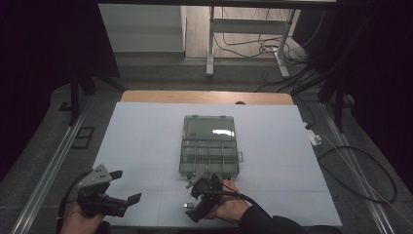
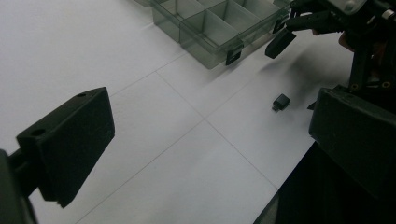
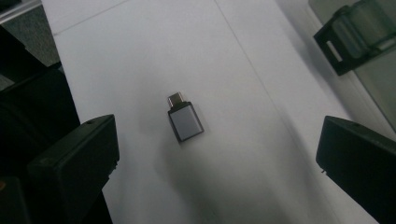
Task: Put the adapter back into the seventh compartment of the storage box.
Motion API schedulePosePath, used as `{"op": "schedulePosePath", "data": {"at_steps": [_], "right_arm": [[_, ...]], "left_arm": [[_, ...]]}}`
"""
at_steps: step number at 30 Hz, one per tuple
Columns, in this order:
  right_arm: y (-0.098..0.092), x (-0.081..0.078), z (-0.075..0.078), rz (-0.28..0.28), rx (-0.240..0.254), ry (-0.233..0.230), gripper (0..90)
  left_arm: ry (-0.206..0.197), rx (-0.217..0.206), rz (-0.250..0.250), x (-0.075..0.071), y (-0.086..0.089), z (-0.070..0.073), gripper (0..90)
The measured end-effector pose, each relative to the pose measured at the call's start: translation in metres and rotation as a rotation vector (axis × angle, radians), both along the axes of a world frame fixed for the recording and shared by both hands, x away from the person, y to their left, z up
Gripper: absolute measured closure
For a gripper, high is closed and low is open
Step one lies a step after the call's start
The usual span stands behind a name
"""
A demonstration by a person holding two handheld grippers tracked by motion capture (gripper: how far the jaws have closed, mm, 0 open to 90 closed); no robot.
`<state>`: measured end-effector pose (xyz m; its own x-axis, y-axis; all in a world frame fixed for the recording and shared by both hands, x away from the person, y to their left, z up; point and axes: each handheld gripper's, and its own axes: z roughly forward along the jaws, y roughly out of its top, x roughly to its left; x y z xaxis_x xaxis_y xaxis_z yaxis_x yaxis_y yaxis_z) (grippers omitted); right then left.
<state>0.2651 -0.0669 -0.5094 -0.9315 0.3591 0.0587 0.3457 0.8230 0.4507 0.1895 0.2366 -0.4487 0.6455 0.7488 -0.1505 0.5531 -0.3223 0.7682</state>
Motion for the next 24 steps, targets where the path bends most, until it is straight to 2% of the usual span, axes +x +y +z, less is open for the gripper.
{"op": "schedulePosePath", "data": {"at_steps": [6, 8, 10, 13, 14, 16, 20, 23, 24], "right_arm": [[0.0054, -0.0014, -0.0051, 0.024, -0.014, -0.023, 6.3], [0.0066, -0.0020, -0.0067, 0.030, -0.008, -0.034, 11.2], [0.0075, -0.0029, -0.0071, 0.050, -0.003, -0.037, 19.5], [0.0088, -0.0051, -0.0076, 0.070, -0.004, -0.058, 27.3], [0.0092, -0.0068, -0.0071, 0.089, 0.002, -0.074, 34.5], [0.0092, -0.0070, -0.0068, 0.091, 0.007, -0.073, 37.8], [0.0094, -0.0087, -0.0055, 0.120, 0.021, -0.081, 54.3], [0.0088, -0.0083, -0.0045, 0.134, 0.024, -0.074, 71.7], [0.0087, -0.0080, -0.0042, 0.140, 0.022, -0.071, 74.9]], "left_arm": [[0.000, 0.000, 0.000, 0.0001, 0.0001, -0.0001, 0.6], [0.000, 0.000, 0.000, 0.0001, 0.0000, -0.0001, 0.6], [0.000, -0.002, -0.001, 0.0001, 0.0000, -0.0001, 0.6], [0.000, -0.001, -0.004, 0.0001, 0.0001, -0.0001, 0.7], [0.000, -0.002, -0.004, 0.0001, 0.0002, -0.0001, 0.7], [0.000, -0.003, -0.004, 0.0002, 0.0003, -0.0001, 0.7], [0.001, -0.002, -0.003, 0.0002, 0.0002, -0.0001, 0.7], [0.001, -0.003, -0.001, 0.0003, 0.0001, -0.0002, 0.8], [0.002, -0.003, -0.001, 0.0003, 0.0001, -0.0003, 0.8]]}}
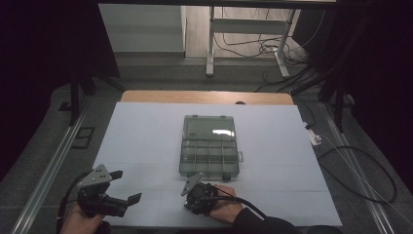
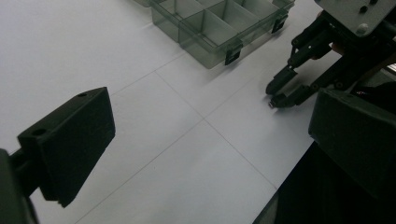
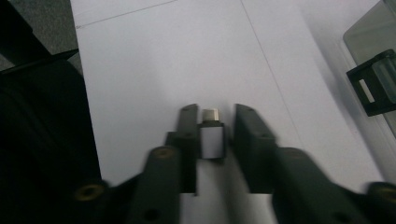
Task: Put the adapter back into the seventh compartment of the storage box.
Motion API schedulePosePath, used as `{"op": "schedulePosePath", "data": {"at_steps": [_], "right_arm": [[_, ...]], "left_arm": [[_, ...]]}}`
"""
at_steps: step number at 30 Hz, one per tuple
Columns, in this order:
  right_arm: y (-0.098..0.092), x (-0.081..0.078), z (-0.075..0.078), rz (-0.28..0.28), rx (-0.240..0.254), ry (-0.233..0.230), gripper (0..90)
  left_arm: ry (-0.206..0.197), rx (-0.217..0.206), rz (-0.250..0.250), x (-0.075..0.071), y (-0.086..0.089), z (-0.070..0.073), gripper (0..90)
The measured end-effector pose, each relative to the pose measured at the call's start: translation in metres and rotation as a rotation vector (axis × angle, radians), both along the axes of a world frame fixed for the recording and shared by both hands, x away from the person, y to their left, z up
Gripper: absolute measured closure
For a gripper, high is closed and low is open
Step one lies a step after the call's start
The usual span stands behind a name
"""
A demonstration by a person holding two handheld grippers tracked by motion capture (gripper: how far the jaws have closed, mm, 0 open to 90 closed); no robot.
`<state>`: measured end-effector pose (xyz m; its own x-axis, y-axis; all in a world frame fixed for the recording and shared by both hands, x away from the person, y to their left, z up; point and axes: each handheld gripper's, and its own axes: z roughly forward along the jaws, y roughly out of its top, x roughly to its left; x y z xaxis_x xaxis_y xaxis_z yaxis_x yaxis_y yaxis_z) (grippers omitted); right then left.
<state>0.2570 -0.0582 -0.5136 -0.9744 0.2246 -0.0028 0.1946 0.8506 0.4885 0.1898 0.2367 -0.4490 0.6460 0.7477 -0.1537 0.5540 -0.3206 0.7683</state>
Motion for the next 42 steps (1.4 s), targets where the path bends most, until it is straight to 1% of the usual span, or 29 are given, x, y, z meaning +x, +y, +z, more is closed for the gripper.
{"op": "schedulePosePath", "data": {"at_steps": [4, 7, 12, 15, 18, 22, 30, 42], "right_arm": [[0.000, 0.000, 0.000, 0.001, 0.001, 0.001, 75.5], [-0.001, 0.001, 0.002, -0.012, 0.000, 0.021, 75.5], [-0.006, 0.007, 0.008, -0.041, 0.043, 0.052, 75.5], [-0.009, 0.010, 0.011, -0.054, 0.057, 0.059, 75.6], [-0.012, 0.012, 0.016, -0.064, 0.081, 0.060, 75.6], [-0.017, 0.016, 0.021, -0.082, 0.099, 0.053, 75.6], [-0.025, 0.022, 0.027, -0.110, 0.116, 0.050, 75.6], [-0.042, 0.034, 0.041, -0.171, 0.155, 0.042, 75.6]], "left_arm": [[0.002, 0.000, 0.002, 0.000, 0.000, 0.000, 1.1], [0.002, 0.002, 0.002, 0.000, 0.000, 0.000, 1.3], [0.004, 0.003, 0.002, 0.000, 0.000, 0.000, 1.4], [0.003, 0.003, 0.002, 0.000, 0.000, 0.000, 1.4], [0.005, 0.004, 0.002, 0.000, 0.000, 0.000, 1.4], [0.005, 0.006, 0.002, 0.001, 0.000, 0.000, 1.5], [0.007, 0.007, 0.003, 0.001, -0.001, 0.000, 1.5], [0.011, 0.000, 0.005, 0.001, 0.000, 0.000, 1.3]]}}
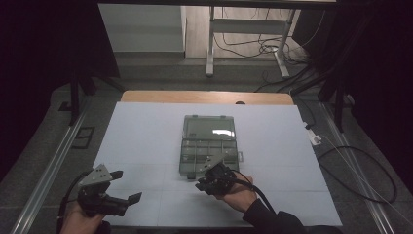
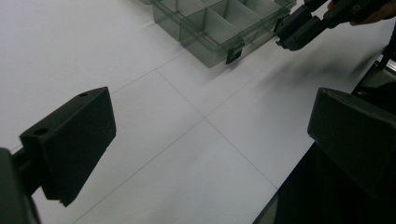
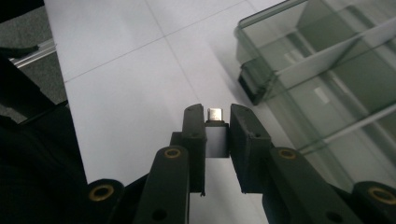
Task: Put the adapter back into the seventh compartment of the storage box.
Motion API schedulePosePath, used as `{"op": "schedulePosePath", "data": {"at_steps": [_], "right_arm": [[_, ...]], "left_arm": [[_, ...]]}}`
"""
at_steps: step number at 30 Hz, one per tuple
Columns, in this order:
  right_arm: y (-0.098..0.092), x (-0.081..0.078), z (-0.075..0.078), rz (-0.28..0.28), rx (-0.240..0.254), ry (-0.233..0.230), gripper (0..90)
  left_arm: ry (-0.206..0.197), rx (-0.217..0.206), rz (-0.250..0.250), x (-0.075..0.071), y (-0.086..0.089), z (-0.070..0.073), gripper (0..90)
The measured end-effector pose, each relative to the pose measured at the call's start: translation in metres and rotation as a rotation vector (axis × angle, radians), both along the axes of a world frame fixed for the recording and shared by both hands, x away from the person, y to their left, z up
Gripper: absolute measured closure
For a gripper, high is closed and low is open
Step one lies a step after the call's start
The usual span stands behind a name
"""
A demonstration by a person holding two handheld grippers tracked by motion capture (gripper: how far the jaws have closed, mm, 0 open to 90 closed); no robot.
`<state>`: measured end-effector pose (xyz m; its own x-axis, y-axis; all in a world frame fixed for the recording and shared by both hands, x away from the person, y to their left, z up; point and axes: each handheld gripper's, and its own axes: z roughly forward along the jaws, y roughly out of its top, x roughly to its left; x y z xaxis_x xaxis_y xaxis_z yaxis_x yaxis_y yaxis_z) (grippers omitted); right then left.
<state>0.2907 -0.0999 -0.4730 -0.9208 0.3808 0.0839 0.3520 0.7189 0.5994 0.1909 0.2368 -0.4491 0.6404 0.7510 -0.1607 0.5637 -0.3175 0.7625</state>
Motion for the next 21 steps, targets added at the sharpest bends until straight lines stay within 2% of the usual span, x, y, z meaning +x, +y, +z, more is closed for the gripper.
{"op": "schedulePosePath", "data": {"at_steps": [21], "right_arm": [[-0.026, 0.025, 0.011, -0.123, 0.027, -0.042, 75.5]], "left_arm": [[0.006, -0.010, 0.007, 0.000, 0.001, 0.000, 0.5]]}}
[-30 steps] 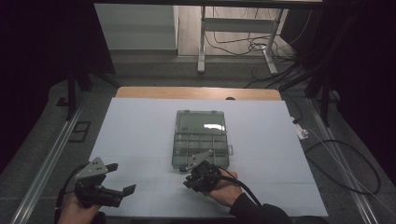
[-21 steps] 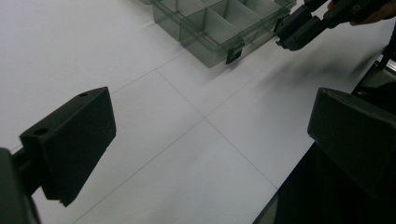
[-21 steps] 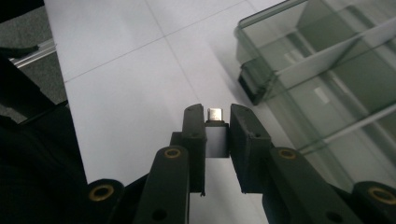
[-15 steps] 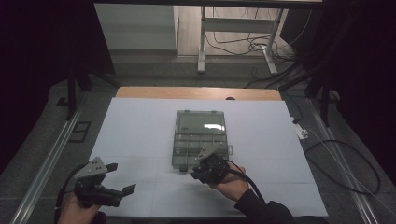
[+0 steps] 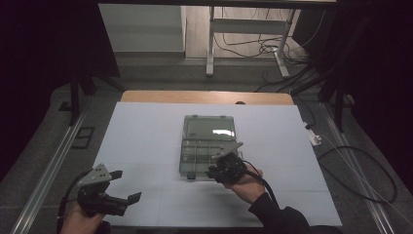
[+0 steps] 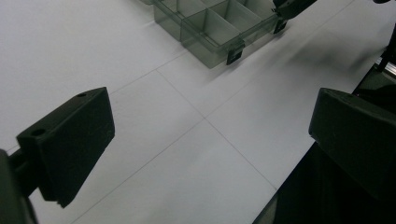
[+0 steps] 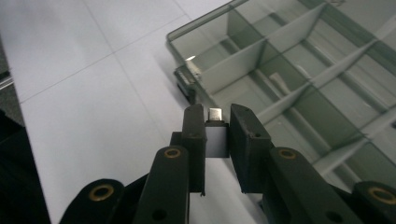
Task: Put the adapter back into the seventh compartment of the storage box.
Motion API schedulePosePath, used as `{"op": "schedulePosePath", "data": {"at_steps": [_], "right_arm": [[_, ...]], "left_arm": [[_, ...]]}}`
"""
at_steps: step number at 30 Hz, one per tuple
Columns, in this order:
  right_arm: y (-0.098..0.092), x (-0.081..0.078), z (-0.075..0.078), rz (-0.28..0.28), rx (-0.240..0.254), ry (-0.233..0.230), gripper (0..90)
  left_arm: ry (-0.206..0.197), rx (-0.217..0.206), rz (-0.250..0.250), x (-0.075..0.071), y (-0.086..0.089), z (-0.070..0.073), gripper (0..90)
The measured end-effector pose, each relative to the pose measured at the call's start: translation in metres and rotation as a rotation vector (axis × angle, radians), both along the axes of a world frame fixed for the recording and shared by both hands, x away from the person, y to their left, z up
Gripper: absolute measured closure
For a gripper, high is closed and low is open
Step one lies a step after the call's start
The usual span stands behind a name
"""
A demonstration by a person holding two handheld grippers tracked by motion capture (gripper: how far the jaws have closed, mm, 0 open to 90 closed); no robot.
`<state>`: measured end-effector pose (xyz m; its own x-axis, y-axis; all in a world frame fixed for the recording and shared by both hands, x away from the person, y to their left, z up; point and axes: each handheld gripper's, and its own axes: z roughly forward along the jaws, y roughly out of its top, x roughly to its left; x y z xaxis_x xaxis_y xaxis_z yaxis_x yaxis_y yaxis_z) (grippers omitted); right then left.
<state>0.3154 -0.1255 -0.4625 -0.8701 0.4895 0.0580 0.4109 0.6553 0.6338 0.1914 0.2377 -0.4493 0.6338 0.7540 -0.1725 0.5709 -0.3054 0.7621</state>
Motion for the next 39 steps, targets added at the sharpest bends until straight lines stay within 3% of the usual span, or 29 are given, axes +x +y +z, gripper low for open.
{"op": "schedulePosePath", "data": {"at_steps": [25, 39], "right_arm": [[-0.016, 0.026, -0.008, -0.111, -0.014, -0.048, 75.1], [-0.011, 0.032, -0.023, -0.123, -0.040, -0.047, 75.0]], "left_arm": [[0.011, -0.007, 0.008, 0.001, 0.001, 0.000, 0.4], [0.017, -0.006, 0.013, 0.002, 0.001, -0.001, 0.5]]}}
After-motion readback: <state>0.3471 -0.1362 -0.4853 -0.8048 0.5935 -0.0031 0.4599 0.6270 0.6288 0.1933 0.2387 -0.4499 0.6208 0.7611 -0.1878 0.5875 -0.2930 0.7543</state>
